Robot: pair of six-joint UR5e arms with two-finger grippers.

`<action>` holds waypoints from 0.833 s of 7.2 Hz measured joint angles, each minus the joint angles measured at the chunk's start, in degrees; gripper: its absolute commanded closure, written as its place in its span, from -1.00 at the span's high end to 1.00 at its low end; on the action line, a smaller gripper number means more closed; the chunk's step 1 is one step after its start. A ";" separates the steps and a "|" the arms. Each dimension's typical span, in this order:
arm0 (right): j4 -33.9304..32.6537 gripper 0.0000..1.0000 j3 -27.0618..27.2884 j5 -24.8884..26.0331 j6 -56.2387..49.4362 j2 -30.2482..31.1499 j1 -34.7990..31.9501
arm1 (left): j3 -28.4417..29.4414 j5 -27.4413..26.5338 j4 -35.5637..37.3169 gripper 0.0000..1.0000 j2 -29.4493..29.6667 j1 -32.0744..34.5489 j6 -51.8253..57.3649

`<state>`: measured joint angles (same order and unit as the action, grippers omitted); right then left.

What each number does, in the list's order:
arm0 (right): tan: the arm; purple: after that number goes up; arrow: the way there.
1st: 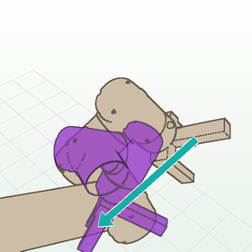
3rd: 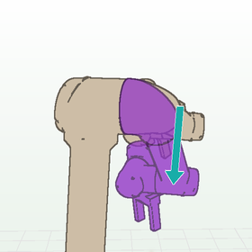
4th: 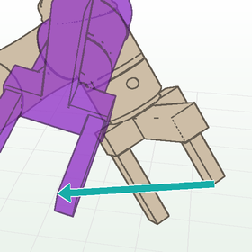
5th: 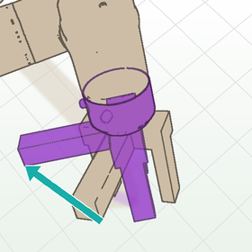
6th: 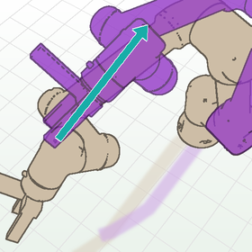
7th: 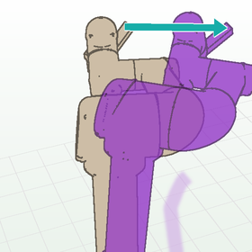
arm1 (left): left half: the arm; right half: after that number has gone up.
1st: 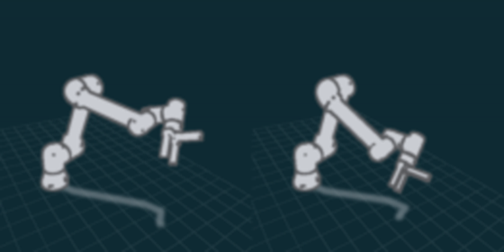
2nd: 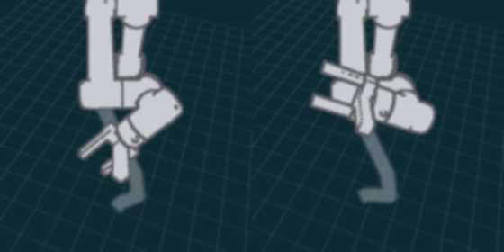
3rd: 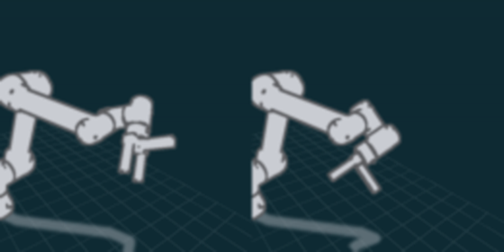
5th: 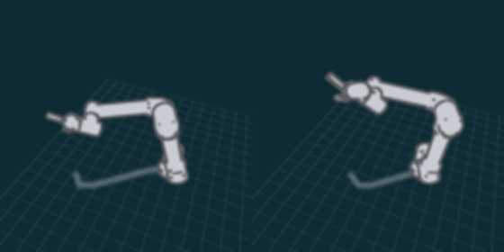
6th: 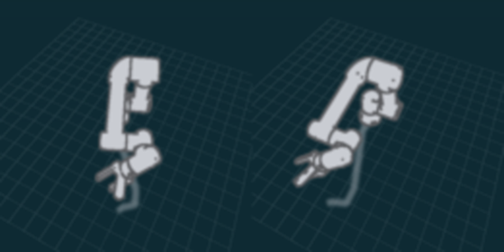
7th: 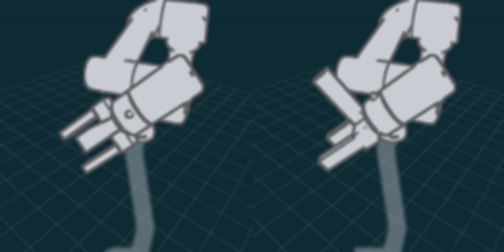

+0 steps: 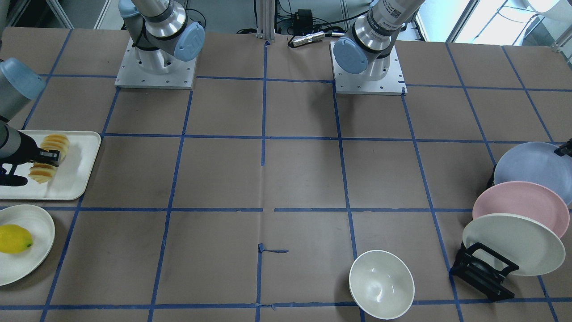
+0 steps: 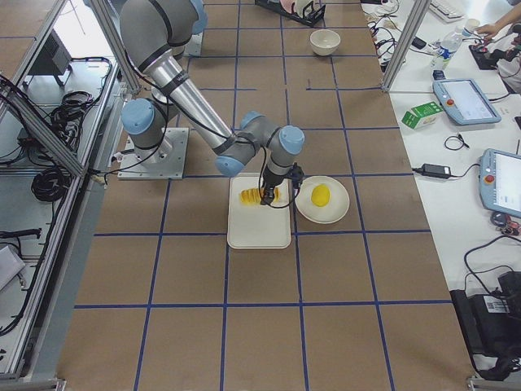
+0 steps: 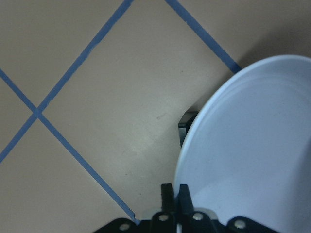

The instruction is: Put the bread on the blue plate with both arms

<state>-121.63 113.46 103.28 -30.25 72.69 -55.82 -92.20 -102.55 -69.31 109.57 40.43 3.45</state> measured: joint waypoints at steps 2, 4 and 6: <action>3.99 -1.00 -3.07 0.01 0.16 1.59 -0.11 | 0.94 -1.28 -9.91 -1.00 -3.05 -0.79 2.21; 14.54 -1.00 -12.26 -0.50 0.56 1.84 -0.62 | 2.78 -3.29 -28.72 -1.00 -6.61 -0.08 4.46; 23.31 -1.00 -20.36 -1.67 2.55 1.52 -2.27 | 1.89 -2.73 -40.54 -1.00 -8.07 4.60 9.74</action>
<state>-98.32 93.10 101.61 -27.70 74.21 -58.09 -90.30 -105.28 -109.84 101.49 45.03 13.18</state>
